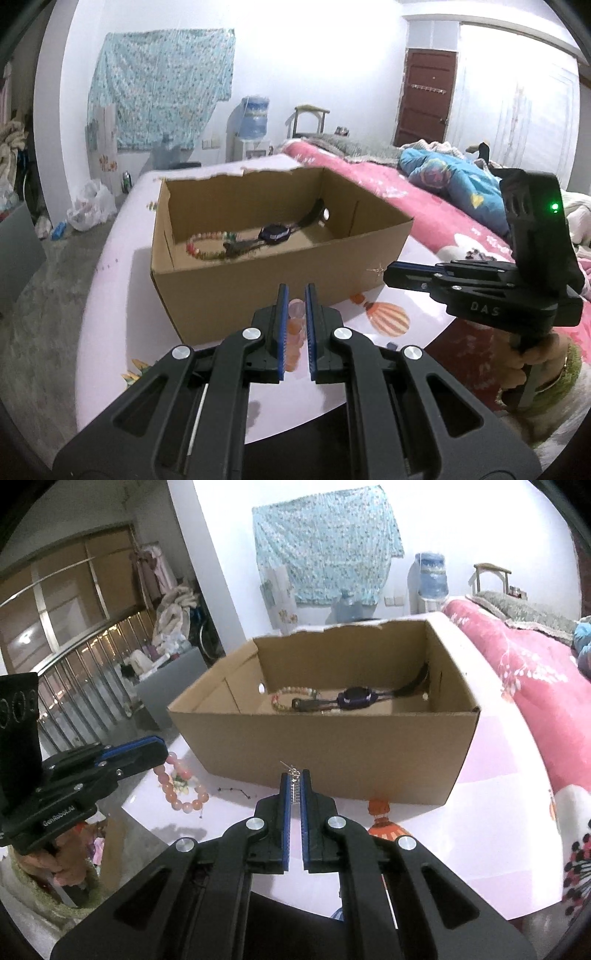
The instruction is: Organize jewelry
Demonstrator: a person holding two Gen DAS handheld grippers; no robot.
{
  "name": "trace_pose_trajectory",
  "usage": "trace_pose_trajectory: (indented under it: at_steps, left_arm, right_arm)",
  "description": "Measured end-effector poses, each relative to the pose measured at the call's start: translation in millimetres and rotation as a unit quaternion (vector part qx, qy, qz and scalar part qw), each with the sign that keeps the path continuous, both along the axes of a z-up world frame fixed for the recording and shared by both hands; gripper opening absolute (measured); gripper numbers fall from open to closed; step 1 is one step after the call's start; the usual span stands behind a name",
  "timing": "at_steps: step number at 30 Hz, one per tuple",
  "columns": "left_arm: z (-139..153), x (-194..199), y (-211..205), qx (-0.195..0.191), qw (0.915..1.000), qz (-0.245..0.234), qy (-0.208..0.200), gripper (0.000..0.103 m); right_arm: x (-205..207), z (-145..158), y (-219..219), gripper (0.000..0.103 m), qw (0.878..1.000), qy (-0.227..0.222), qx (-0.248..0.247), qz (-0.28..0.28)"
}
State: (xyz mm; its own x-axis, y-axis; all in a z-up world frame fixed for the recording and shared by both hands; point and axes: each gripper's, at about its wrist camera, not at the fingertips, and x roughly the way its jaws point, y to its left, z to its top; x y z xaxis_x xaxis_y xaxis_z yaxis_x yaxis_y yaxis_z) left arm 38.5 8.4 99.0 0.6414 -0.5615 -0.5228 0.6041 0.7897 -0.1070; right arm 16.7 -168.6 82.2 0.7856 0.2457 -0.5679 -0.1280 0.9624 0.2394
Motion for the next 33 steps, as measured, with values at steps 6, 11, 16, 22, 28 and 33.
trace_pose_trajectory:
  at_steps: [6, 11, 16, 22, 28, 33]
  left_arm:
    - [37, -10, -2, -0.029, 0.9990, -0.017, -0.031, 0.008]
    - [73, -2, -1, -0.057, 0.9963, -0.023, -0.060, 0.008]
    - [90, 25, -6, -0.066, 0.9957, -0.022, -0.061, 0.008]
    - [78, 80, -22, -0.066, 0.9974, -0.029, 0.009, 0.008]
    - [34, 147, -54, -0.020, 0.9922, -0.028, 0.119, 0.008]
    - [-5, 188, -79, -0.001, 0.9784, -0.033, 0.204, 0.008]
  right_arm:
    - [-4, 34, -11, 0.005, 0.999, -0.043, 0.006, 0.005]
    - [8, 63, -23, 0.005, 0.997, -0.077, 0.011, 0.017]
    - [31, 74, -36, 0.005, 0.996, -0.077, 0.028, 0.030]
    - [69, 65, -48, 0.005, 0.997, -0.049, 0.043, 0.039]
    - [96, 53, -55, 0.005, 0.998, -0.028, 0.041, 0.037]
    - [106, 50, -64, 0.005, 0.999, -0.033, 0.032, 0.028]
